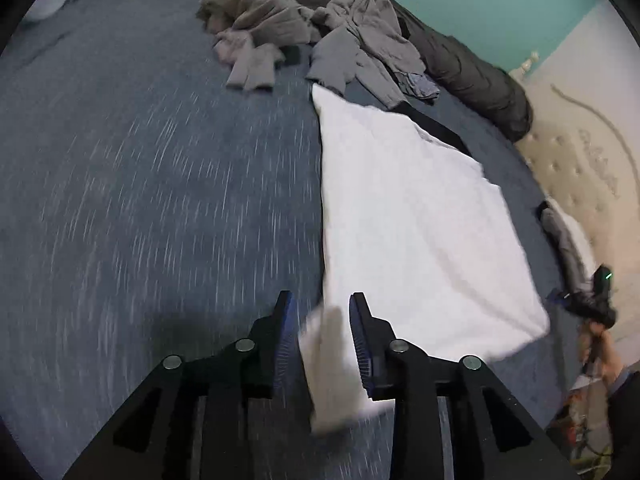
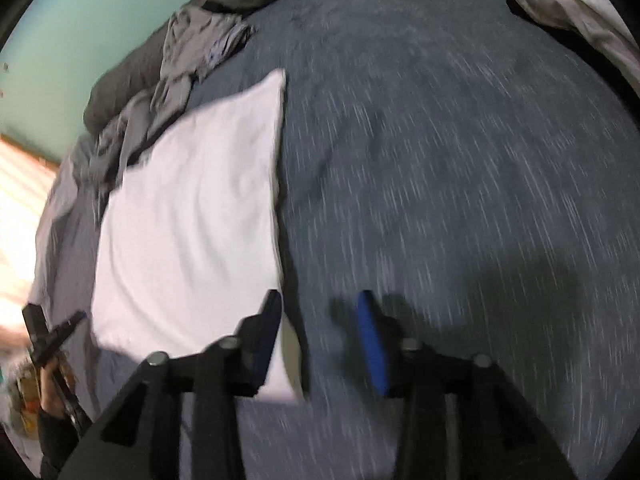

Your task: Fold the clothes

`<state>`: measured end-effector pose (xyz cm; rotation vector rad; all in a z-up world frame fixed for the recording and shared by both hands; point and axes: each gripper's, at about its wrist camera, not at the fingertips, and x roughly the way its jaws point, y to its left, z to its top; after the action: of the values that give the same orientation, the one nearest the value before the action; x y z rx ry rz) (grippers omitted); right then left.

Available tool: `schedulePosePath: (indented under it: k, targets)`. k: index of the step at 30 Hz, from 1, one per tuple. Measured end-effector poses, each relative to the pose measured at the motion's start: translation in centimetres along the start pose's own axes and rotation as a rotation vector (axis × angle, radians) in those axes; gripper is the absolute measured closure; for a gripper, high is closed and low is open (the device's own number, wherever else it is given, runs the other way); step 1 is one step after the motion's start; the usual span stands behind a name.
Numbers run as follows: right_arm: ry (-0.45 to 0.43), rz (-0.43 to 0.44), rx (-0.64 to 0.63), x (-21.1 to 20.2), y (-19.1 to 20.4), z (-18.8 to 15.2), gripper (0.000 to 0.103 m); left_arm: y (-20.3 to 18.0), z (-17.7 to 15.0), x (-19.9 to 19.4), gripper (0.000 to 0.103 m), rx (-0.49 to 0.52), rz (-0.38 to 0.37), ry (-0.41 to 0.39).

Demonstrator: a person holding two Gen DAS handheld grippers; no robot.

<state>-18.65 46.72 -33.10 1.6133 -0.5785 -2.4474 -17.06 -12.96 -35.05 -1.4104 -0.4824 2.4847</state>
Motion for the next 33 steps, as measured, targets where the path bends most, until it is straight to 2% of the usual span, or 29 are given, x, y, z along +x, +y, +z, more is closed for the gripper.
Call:
schedulePosePath:
  k: [3,6,9,13,15,19,26,28,29,31,32,33]
  targets:
    - [-0.015,-0.023,-0.042,1.7,1.9,3.6,0.062,-0.9,3.9,1.7,0.071,0.035,0.019,-0.025]
    - [-0.006,-0.051,-0.104,3.8,4.0,6.7,0.062,-1.3,7.6,3.3,0.071,0.059,0.0,-0.033]
    - [-0.011,-0.085,-0.162,5.5,5.6,9.1,0.062,-1.8,11.1,5.1,0.071,0.087,0.029,-0.034]
    - [-0.065,-0.091,-0.128,7.2,5.9,12.6,0.062,-1.4,14.8,7.8,0.071,0.085,0.026,-0.029]
    - [-0.096,-0.081,-0.096,8.1,6.1,14.2,0.062,-1.1,16.1,9.1,0.071,0.084,0.03,-0.029]
    - [-0.117,-0.119,-0.144,10.0,7.0,16.7,0.062,-0.8,18.2,12.0,0.071,0.112,0.062,-0.008]
    - [-0.105,-0.145,-0.191,12.9,7.2,18.8,0.062,-0.7,19.1,14.3,0.071,0.116,0.029,-0.005]
    - [-0.097,-0.137,-0.19,13.5,7.3,19.0,0.062,-0.7,19.1,14.3,0.081,0.114,0.018,-0.013]
    - [-0.091,-0.134,-0.193,13.9,7.4,19.0,0.062,-0.7,19.2,14.3,0.097,0.11,0.004,-0.011]
    - [-0.085,-0.122,-0.204,14.3,7.6,18.8,0.073,-0.8,19.3,14.4,0.099,0.113,0.005,-0.002]
    - [-0.083,-0.115,-0.21,14.5,7.7,18.6,0.091,-0.9,19.2,14.3,0.099,0.121,0.005,-0.002]
    - [-0.091,-0.107,-0.221,14.4,7.8,18.4,0.097,-0.9,19.2,14.2,0.099,0.125,0.007,-0.004]
